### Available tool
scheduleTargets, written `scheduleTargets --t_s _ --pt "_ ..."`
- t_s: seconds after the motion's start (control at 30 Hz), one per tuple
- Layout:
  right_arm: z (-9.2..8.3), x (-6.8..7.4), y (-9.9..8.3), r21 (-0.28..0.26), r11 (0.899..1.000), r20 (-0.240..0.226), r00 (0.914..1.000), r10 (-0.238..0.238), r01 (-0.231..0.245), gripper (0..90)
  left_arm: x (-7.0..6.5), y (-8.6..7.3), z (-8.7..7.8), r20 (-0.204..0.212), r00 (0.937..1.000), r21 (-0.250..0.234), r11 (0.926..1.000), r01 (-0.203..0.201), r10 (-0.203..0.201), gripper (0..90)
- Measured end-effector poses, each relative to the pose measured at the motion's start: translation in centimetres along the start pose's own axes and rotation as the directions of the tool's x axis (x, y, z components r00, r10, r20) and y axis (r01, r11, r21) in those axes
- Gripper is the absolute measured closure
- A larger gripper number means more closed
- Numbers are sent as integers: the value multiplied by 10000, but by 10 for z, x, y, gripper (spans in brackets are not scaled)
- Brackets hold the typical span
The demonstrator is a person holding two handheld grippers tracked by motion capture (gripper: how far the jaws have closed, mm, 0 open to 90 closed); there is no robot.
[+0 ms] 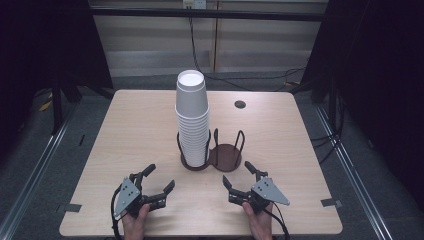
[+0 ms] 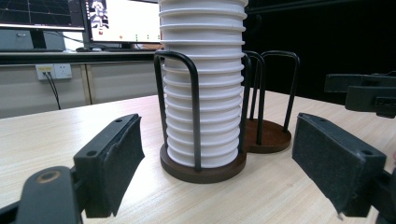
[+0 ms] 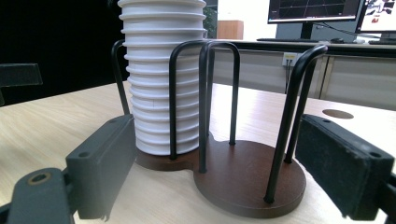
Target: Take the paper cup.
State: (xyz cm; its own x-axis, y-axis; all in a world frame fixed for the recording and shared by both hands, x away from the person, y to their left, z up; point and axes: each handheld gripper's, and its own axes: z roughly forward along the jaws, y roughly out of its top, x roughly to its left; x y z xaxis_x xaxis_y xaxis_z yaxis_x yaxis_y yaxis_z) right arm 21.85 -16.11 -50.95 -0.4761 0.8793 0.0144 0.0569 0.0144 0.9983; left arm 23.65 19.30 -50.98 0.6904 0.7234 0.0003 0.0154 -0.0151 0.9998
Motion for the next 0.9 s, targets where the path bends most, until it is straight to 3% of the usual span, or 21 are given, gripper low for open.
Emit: scheduleTargets --t_s 0.3,0.5,0.9 --pt "0 -1 0 86 9999 95 9999 132 -133 123 0 0 0 13 10000 19 10000 -8 8 160" --pt "2 0 2 462 9988 315 9994 150 -165 129 0 0 0 10 10000 24 10000 -8 8 160" --pt "4 1 6 1076 9934 -240 9988 420 -392 186 0 0 0 17 10000 16 10000 -6 6 159"
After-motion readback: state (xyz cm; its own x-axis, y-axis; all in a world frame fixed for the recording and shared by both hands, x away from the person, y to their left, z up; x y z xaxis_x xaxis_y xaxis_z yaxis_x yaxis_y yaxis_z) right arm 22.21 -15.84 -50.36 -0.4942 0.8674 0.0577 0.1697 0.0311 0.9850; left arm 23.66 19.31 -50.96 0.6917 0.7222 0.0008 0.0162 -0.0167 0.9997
